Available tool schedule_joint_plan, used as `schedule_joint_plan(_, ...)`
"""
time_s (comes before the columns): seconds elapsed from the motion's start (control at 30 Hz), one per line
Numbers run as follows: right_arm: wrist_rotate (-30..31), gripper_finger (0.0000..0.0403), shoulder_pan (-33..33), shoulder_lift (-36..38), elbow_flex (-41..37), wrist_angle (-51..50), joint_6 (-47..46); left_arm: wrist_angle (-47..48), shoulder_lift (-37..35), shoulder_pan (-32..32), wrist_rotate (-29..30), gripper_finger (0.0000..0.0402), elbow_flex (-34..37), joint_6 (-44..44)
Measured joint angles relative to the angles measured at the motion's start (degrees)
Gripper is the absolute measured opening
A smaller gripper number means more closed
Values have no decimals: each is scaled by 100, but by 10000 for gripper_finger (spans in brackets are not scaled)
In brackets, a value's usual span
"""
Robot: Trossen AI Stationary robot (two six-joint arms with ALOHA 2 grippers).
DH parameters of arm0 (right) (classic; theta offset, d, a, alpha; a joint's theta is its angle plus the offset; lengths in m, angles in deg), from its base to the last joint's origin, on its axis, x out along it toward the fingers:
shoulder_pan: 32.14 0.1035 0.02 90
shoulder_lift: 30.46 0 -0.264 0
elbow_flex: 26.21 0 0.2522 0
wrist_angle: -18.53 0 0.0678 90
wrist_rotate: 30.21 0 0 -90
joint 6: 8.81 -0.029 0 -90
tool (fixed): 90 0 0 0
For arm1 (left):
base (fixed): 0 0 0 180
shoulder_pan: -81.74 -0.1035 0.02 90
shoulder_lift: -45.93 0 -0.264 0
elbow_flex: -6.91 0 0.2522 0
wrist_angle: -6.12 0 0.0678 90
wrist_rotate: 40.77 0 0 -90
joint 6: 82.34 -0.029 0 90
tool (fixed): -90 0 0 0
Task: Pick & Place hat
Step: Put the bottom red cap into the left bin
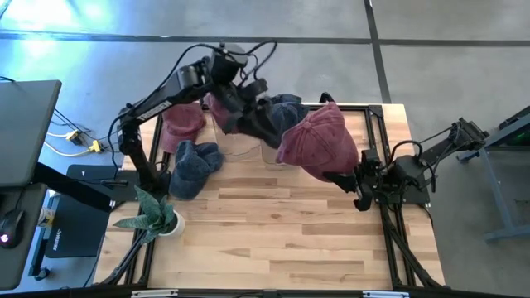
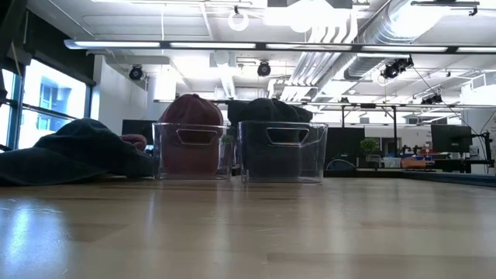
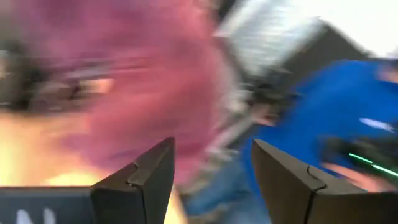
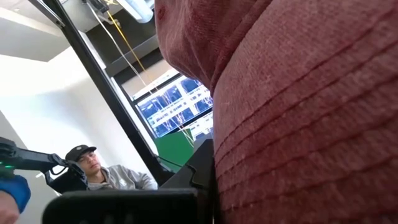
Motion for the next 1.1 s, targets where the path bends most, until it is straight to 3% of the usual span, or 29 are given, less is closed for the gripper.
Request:
schedule_joint_plan(0.1, -4, 23, 2, 0, 0, 0, 1, 456, -2, -124, 881, 195, 0, -439)
schedule_joint_plan(0.17, -37, 23, 1, 0, 0, -2, 0, 480, -2, -124, 912, 192, 0, -481)
schedule_joint_plan(0.4, -142, 23, -2, 0, 0, -4, 2, -527, 63, 228, -300, 191, -13, -475)
schedule_joint_plan(0.63, -98, 23, -4, 0, 0, -22, 4, -1305, 265, 708, -142, 191, -32, -93)
schedule_joint_plan(0.83, -92, 23, -4, 2, 0, -24, 4, -1374, 351, 709, -401, 191, -22, 139)
schedule_joint_plan(1.1, -94, 23, -4, 2, 0, -24, -2, -712, 369, 549, -1683, 241, -7, 480)
